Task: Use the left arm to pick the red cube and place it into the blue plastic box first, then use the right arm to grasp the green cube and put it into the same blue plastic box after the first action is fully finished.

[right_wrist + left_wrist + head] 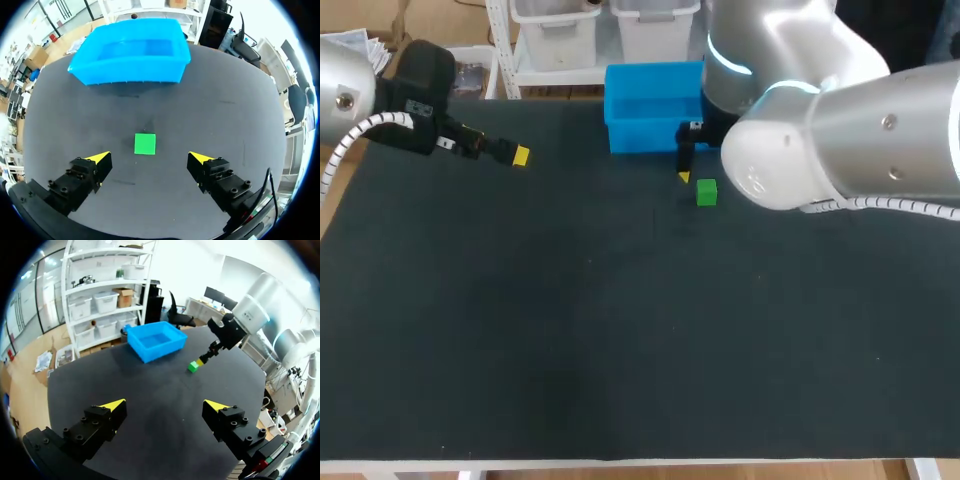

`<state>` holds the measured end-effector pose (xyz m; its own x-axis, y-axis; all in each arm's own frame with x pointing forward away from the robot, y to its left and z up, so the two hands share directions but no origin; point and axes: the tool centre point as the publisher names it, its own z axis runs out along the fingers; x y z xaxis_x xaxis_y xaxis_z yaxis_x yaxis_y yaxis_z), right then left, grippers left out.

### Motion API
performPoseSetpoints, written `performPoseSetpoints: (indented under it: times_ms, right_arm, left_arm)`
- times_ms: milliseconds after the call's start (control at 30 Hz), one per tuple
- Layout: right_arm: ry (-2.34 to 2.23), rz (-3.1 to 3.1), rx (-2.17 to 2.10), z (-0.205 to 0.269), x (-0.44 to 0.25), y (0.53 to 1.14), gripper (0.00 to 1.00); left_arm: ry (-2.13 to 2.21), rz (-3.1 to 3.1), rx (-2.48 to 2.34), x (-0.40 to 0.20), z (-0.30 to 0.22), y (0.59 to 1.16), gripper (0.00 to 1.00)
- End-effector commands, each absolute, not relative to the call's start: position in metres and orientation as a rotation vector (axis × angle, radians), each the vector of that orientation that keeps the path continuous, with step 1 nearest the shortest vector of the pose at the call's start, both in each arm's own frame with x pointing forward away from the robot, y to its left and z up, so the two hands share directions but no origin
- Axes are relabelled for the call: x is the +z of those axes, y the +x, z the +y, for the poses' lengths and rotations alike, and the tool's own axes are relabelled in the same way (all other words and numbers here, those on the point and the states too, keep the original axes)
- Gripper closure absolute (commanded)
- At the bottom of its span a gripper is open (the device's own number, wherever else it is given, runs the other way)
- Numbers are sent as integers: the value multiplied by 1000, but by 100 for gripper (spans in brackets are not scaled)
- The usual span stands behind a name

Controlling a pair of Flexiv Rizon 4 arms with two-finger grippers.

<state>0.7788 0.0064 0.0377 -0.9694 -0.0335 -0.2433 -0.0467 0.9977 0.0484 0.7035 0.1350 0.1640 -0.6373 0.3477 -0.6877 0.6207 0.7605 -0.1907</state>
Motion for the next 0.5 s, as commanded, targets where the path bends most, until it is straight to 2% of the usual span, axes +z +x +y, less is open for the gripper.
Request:
performPoseSetpoints:
  times_ms: [33,500]
  right_arm:
    - [-71,2912,72,12,26,789,0]
    - [-157,2944,39,16,-2,801,0]
  left_arm:
    - [725,2297,-562,162,137,704,0]
    - [725,2297,-562,162,137,704,0]
